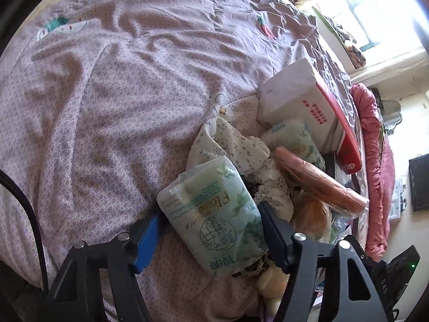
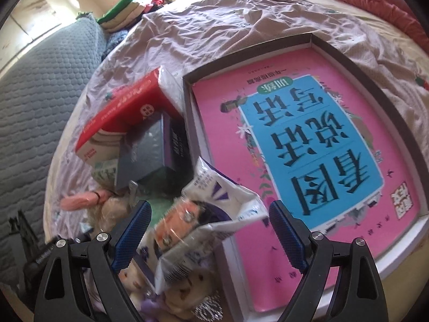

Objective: Organize soft objects
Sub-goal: 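Grasp the green-white wipes pack with the left tool while the right grasps the snack bag, then place the wipes pack on the tray with the left tool while the right places the snack bag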

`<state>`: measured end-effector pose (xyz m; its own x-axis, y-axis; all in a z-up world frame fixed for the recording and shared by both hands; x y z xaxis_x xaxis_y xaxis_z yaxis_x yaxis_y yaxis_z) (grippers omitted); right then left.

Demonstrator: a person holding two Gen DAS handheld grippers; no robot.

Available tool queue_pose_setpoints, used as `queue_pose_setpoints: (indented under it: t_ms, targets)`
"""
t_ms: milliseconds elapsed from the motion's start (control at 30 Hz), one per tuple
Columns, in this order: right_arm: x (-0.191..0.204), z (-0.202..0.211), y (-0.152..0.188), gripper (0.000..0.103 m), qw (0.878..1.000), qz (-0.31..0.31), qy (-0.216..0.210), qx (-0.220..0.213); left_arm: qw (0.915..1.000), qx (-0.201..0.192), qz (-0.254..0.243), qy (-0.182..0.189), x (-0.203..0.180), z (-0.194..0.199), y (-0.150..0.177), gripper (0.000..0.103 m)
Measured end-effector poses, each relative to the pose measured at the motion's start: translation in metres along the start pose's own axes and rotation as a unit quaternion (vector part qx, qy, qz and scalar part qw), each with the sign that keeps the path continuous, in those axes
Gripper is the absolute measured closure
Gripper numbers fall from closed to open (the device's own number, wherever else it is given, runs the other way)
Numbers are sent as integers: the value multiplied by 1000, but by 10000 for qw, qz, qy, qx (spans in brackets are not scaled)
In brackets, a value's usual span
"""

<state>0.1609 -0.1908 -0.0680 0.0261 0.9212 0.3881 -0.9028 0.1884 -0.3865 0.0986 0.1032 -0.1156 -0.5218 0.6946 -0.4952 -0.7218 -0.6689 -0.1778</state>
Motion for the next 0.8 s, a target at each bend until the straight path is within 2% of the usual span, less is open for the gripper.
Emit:
queue_pose_setpoints:
  t_ms: [67,133,167,267,400,633,800]
  targets:
    - [1,-1,-1,15,10000,7,30,-52,9999,-3,88,78,3,0,-1,39]
    - [1,-2,-2,30,10000,17,-59,-45,9998,3,130,126,6,1,-1,44]
    - [2,-4,-3,33,10000,36,-56,-31,9999,5,116,105,7,1,-2,47]
    - [2,-10,-2,52,9998,116,-121,79,10000,10,23,-4,5,1,-1,51]
    - [4,-5,-2,68,9992,288,-258,-101,10000,-62,-58,5,6,7,2,54]
    - [1,24,-7,75,9959,245,-758,-425,9996,-213,-161,91,4,28,9,56]
    - [4,46,-9,79,9920,222,-1100,-574,9979,-449,-450,132,-10,56,16,56]
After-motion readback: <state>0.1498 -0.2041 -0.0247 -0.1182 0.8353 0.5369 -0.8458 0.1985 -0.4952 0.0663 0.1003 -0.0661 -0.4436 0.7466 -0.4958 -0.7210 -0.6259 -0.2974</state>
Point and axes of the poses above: each gripper's, at about its wrist camera, not at the fingertips, and z roughly against the way its jaws point, x to its left, y to its underside, the point moved 2 cm from there along -z, roughly the way its jaws point, and after that the axes turned 2 degrees about -z, right-handed, at the moved point
